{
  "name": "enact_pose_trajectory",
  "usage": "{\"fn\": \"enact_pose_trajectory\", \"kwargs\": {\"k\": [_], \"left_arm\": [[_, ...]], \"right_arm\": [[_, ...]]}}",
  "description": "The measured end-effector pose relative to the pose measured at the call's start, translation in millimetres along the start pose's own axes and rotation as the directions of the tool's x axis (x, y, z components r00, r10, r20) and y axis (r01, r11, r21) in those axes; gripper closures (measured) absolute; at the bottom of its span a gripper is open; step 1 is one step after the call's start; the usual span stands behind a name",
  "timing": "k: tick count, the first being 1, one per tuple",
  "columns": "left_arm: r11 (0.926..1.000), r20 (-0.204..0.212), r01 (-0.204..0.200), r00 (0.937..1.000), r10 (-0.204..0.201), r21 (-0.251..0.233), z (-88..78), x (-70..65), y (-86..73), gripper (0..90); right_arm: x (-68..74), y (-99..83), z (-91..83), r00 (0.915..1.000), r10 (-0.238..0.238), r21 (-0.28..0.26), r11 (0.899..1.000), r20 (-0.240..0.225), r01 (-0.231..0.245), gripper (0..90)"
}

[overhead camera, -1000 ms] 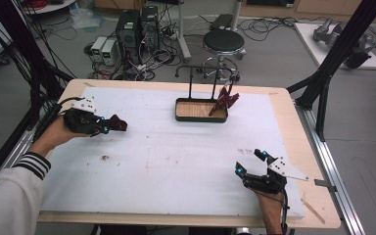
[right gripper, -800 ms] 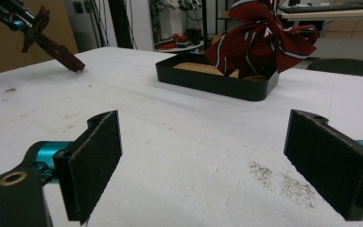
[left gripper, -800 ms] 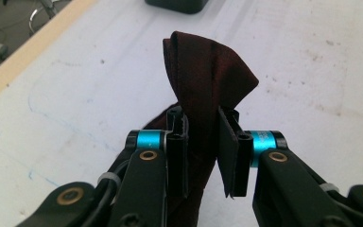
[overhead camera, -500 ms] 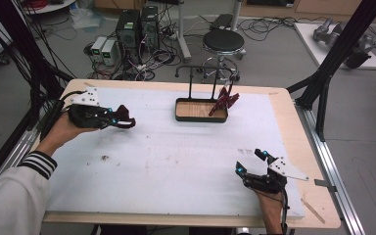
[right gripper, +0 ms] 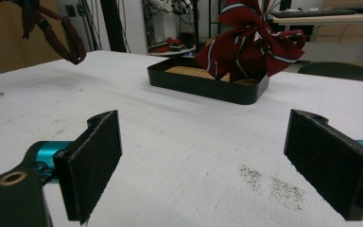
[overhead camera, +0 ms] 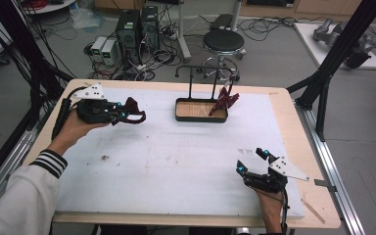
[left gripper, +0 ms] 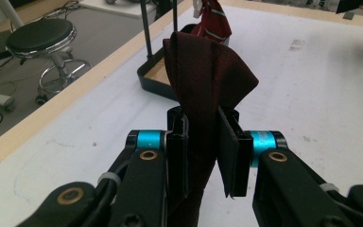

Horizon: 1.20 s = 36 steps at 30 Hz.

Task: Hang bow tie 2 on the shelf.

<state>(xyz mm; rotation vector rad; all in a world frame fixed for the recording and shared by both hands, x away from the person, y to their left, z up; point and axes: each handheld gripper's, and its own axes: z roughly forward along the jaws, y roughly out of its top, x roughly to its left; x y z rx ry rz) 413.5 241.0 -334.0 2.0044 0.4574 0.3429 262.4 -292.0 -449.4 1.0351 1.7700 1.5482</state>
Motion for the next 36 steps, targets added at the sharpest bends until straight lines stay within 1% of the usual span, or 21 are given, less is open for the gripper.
{"fn": "enact_pose_trajectory", "kwargs": {"k": [1,2,4,5,6,11,17,22,25,26,29,33,36], "left_arm": [[1.0000,0.001,0.000,1.0000,0.000,0.001,1.7,-0.5,2.5,74.8],[1.0000,-0.003,-0.003,1.0000,0.003,-0.006,3.4,-1.3,5.4,74.8],[0.9996,0.003,0.001,1.0000,-0.001,-0.026,6.9,-2.6,12.2,74.8],[0.9993,0.006,0.002,1.0000,-0.002,-0.037,8.8,-3.5,15.8,74.8],[0.9992,0.008,0.000,1.0000,0.001,-0.040,10.8,-4.3,19.6,74.8],[0.9975,0.028,-0.001,0.9996,0.003,-0.070,21.7,-9.2,35.1,74.8],[0.9948,0.049,0.005,0.9988,-0.001,-0.101,31.7,-12.4,49.2,74.8],[0.9913,0.052,0.019,0.9986,-0.012,-0.130,41.4,-14.5,57.9,74.8],[0.9894,0.052,0.020,0.9986,-0.012,-0.144,46.3,-14.7,61.3,74.8],[0.9884,0.057,0.025,0.9982,-0.017,-0.150,48.2,-14.7,62.2,74.9],[0.9868,0.068,0.028,0.9975,-0.017,-0.160,53.3,-14.2,65.6,74.8],[0.9829,0.071,0.035,0.9972,-0.023,-0.181,60.6,-13.3,70.0,74.9],[0.9799,0.068,0.048,0.9971,-0.035,-0.194,67.7,-12.4,73.0,74.9]], "right_arm": [[0.0,0.0,0.0,1.0000,-0.002,0.001,1.000,0.001,0.002,11.2],[0.2,0.0,0.1,1.0000,-0.004,-0.001,1.000,0.003,0.004,11.2],[0.7,-0.1,0.2,0.9999,-0.016,-0.002,1.000,0.006,0.016,11.2],[1.6,-0.1,0.2,0.9999,-0.014,0.000,1.000,0.008,0.014,11.2],[1.9,-0.2,0.2,0.9998,-0.021,0.001,1.000,0.006,0.021,11.2],[3.9,-0.8,-0.4,0.9989,-0.042,-0.012,0.999,0.020,0.042,11.3],[5.1,-1.3,-0.7,0.9985,-0.053,-0.016,0.998,0.018,0.053,11.2],[7.7,-2.2,-1.8,0.9966,-0.078,-0.023,0.997,0.026,0.079,11.2],[8.1,-2.5,-2.4,0.9968,-0.076,-0.030,0.997,0.026,0.077,11.2],[7.5,-2.6,-2.4,0.9963,-0.081,-0.036,0.996,0.028,0.082,11.2],[7.6,-2.9,-2.9,0.9968,-0.074,-0.038,0.996,0.029,0.075,11.2],[8.2,-3.1,-3.0,0.9959,-0.086,-0.042,0.995,0.030,0.087,11.2],[9.3,-3.2,-3.0,0.9962,-0.082,-0.037,0.996,0.030,0.083,11.2]]}}
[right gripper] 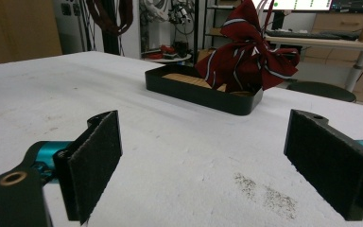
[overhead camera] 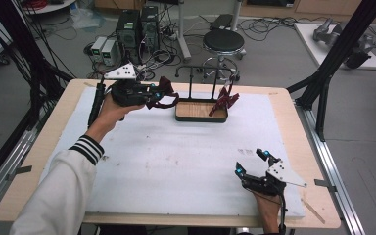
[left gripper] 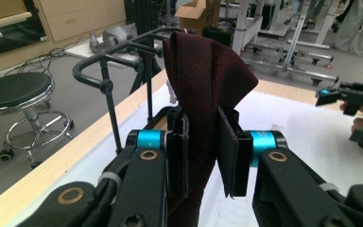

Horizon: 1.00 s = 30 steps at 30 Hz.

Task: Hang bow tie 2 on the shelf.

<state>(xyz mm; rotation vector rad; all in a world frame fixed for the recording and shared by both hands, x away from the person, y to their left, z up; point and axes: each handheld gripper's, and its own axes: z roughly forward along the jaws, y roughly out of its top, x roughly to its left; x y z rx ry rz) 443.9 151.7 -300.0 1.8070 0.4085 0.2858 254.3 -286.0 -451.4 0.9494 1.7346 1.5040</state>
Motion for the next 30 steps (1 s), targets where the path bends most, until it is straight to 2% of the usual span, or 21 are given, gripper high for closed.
{"fn": "enact_pose_trajectory", "kwargs": {"k": [8,13,18,27,30], "left_arm": [[0.9994,-0.013,0.016,0.9998,-0.017,-0.030,15.4,3.1,2.2,75.4],[0.9975,-0.022,0.050,0.9984,-0.051,-0.050,22.2,8.8,2.1,75.3],[0.9967,-0.029,0.053,0.9981,-0.055,-0.061,28.7,10.9,4.5,75.4],[0.9922,-0.077,0.061,0.9946,-0.069,-0.109,37.1,16.1,11.8,75.5],[0.9920,-0.094,0.067,0.9925,-0.078,-0.107,39.7,18.8,11.7,75.6]], "right_arm": [[0.2,-0.3,-0.4,1.0000,-0.005,-0.006,1.000,0.000,0.005,11.2],[-0.1,-0.4,-0.4,1.0000,-0.005,-0.008,1.000,0.001,0.005,11.2],[-0.1,-0.2,-0.2,1.0000,-0.006,-0.007,1.000,0.002,0.006,11.2],[-0.1,-0.4,-0.4,1.0000,-0.004,-0.008,1.000,0.001,0.004,11.2],[0.5,-0.4,-0.5,1.0000,-0.005,-0.006,1.000,0.002,0.005,11.2]]}}
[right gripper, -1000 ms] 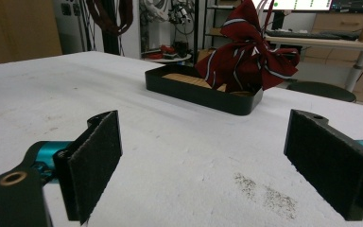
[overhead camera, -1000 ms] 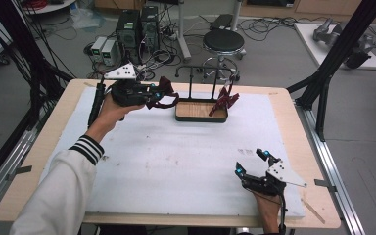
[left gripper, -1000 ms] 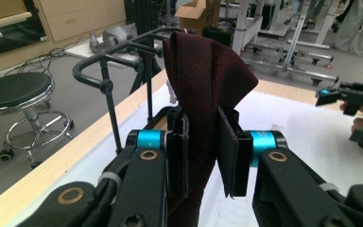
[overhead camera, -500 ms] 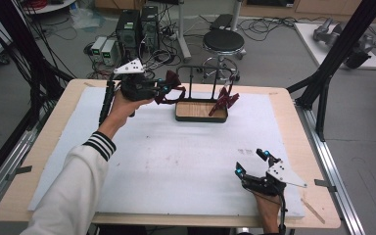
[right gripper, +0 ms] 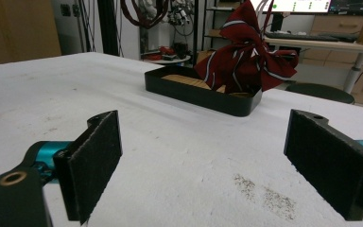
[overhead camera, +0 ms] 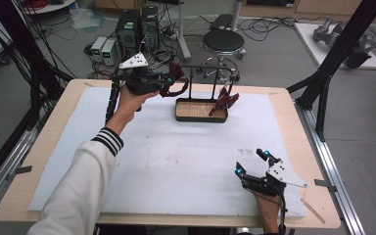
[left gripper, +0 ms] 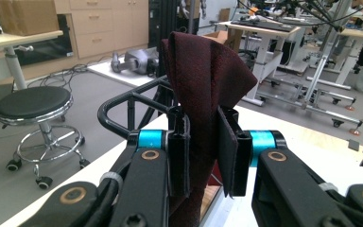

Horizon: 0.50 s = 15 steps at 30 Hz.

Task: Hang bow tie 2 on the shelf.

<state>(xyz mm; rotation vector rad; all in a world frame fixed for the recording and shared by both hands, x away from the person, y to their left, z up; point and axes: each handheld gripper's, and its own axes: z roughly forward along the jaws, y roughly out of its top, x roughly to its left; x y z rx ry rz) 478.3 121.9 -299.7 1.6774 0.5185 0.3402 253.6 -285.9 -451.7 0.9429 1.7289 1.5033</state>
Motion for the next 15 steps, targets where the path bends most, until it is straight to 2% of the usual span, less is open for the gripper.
{"fn": "enact_pose_trajectory", "kwargs": {"k": [9,12,15], "left_arm": [[0.9991,-0.048,0.023,0.9986,-0.024,-0.034,9.3,7.4,0.5,75.5],[0.9996,-0.080,0.022,0.9965,-0.024,-0.020,12.8,8.8,-1.9,75.5],[0.9989,-0.112,0.037,0.9928,-0.040,-0.030,14.8,11.7,-4.1,75.5]], "right_arm": [[0.2,0.0,0.0,1.0000,0.000,-0.002,1.000,0.004,0.000,11.2],[0.1,-0.1,0.0,1.0000,-0.002,-0.002,1.000,0.005,0.002,11.2],[0.1,-0.1,0.0,1.0000,-0.003,-0.002,1.000,0.006,0.003,11.2]]}}
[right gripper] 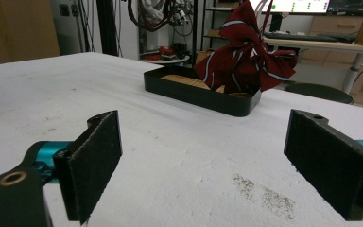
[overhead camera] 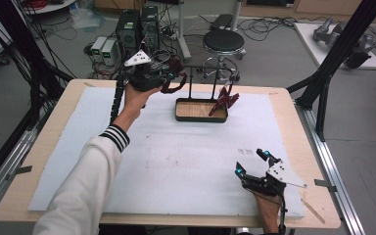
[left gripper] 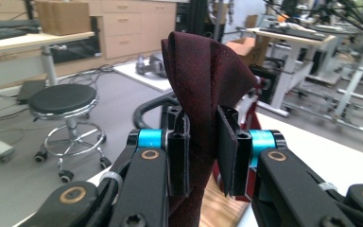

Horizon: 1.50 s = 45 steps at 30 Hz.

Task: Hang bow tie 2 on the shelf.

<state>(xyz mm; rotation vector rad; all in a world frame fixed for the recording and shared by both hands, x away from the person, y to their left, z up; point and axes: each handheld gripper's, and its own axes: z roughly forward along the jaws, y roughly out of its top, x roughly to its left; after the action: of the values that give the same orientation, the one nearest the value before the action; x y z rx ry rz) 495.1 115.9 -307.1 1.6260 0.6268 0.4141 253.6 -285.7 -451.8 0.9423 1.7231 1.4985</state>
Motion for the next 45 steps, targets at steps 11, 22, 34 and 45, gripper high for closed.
{"fn": "enact_pose_trajectory", "kwargs": {"k": [11,22,34,45], "left_arm": [[0.9996,-0.200,0.023,0.9796,-0.020,0.016,3.1,5.0,-10.1,75.7],[0.9950,-0.279,0.007,0.9602,0.021,0.099,4.0,8.3,-23.5,75.6],[0.9842,-0.295,-0.007,0.9537,0.059,0.177,5.7,8.7,-36.3,75.6],[0.9802,-0.286,-0.001,0.9566,0.058,0.198,5.9,7.5,-38.9,73.5]], "right_arm": [[0.1,0.1,0.2,1.0000,-0.007,0.001,1.000,0.004,0.007,11.2],[0.1,0.0,0.0,1.0000,-0.001,0.001,1.000,0.001,0.001,11.2],[0.3,0.1,0.2,1.0000,-0.003,0.004,1.000,0.002,0.003,11.2],[0.2,0.1,0.2,1.0000,-0.006,0.003,1.000,0.001,0.006,11.2]]}}
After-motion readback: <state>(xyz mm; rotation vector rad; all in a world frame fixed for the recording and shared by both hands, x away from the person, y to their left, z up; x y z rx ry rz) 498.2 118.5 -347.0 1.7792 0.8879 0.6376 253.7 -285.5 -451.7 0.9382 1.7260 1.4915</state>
